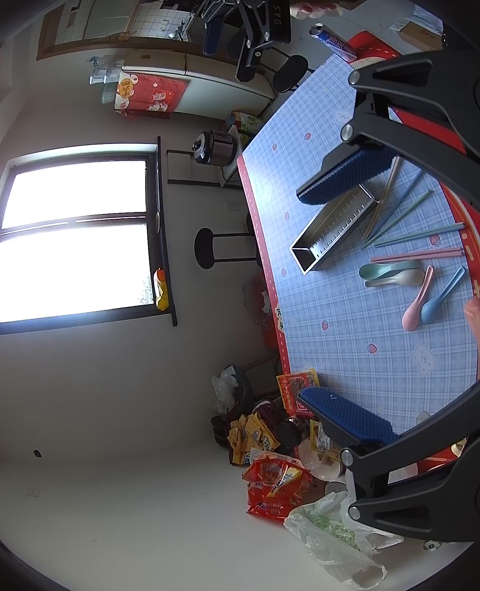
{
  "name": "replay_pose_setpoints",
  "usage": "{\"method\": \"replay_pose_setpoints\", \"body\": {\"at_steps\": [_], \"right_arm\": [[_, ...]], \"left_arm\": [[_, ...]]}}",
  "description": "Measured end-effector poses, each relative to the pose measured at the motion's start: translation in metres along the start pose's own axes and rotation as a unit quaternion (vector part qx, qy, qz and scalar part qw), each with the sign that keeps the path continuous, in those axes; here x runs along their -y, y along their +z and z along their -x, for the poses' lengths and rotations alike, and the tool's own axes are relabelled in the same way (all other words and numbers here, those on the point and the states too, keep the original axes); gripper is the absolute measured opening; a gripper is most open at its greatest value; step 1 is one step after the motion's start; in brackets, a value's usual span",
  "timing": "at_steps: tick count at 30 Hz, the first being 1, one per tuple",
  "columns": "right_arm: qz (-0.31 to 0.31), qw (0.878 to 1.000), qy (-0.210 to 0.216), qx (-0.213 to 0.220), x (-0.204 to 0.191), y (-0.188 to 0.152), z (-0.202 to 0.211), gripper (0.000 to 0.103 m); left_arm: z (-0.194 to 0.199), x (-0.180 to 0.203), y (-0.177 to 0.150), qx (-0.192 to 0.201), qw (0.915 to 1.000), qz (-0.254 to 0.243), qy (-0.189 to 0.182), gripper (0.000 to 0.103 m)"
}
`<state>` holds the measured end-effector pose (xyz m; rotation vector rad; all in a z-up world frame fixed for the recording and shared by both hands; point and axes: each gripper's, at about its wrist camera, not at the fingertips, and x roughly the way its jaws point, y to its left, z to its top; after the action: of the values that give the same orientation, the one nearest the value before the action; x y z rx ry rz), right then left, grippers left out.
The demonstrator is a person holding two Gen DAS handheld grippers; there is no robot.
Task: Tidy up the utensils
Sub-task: 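Move the right tool toward the blue chopstick and close on it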
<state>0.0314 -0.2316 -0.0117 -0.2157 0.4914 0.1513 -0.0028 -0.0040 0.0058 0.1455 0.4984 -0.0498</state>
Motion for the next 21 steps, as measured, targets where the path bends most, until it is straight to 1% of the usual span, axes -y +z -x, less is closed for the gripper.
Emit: {"method": "replay_pose_setpoints", "body": {"at_steps": [7, 9, 11, 13, 15, 17, 19, 21], "right_arm": [[-0.005, 1.000, 0.007, -0.003, -0.005, 0.000, -0.005, 0.098], [-0.010, 1.000, 0.022, -0.006, -0.008, -0.003, -0.011, 0.098], [-0.025, 0.999, 0.045, -0.012, -0.009, -0.010, -0.020, 0.098], [-0.052, 0.996, 0.073, -0.026, -0.011, -0.021, -0.035, 0.098], [-0.077, 0.991, 0.099, -0.045, -0.016, -0.036, -0.053, 0.098], [-0.083, 0.989, 0.104, -0.062, -0.023, -0.053, -0.069, 0.098], [-0.076, 0.989, 0.103, -0.072, -0.034, -0.073, -0.085, 0.098], [-0.075, 0.987, 0.106, -0.095, -0.045, -0.092, -0.103, 0.098]], "left_arm": [[-0.002, -0.004, -0.002, -0.003, 1.0000, 0.003, 0.002, 0.098], [-0.009, -0.010, -0.007, -0.012, 0.9998, 0.013, -0.002, 0.098], [-0.018, -0.020, -0.016, -0.020, 0.9993, 0.026, -0.016, 0.098], [-0.031, -0.031, -0.028, -0.042, 0.9974, 0.053, -0.024, 0.098], [-0.045, -0.046, -0.045, -0.067, 0.9932, 0.090, -0.033, 0.098], [-0.059, -0.063, -0.065, -0.092, 0.9865, 0.129, -0.040, 0.098], [-0.072, -0.079, -0.088, -0.111, 0.9769, 0.171, -0.063, 0.098], [-0.083, -0.095, -0.111, -0.132, 0.9677, 0.203, -0.069, 0.098]]}}
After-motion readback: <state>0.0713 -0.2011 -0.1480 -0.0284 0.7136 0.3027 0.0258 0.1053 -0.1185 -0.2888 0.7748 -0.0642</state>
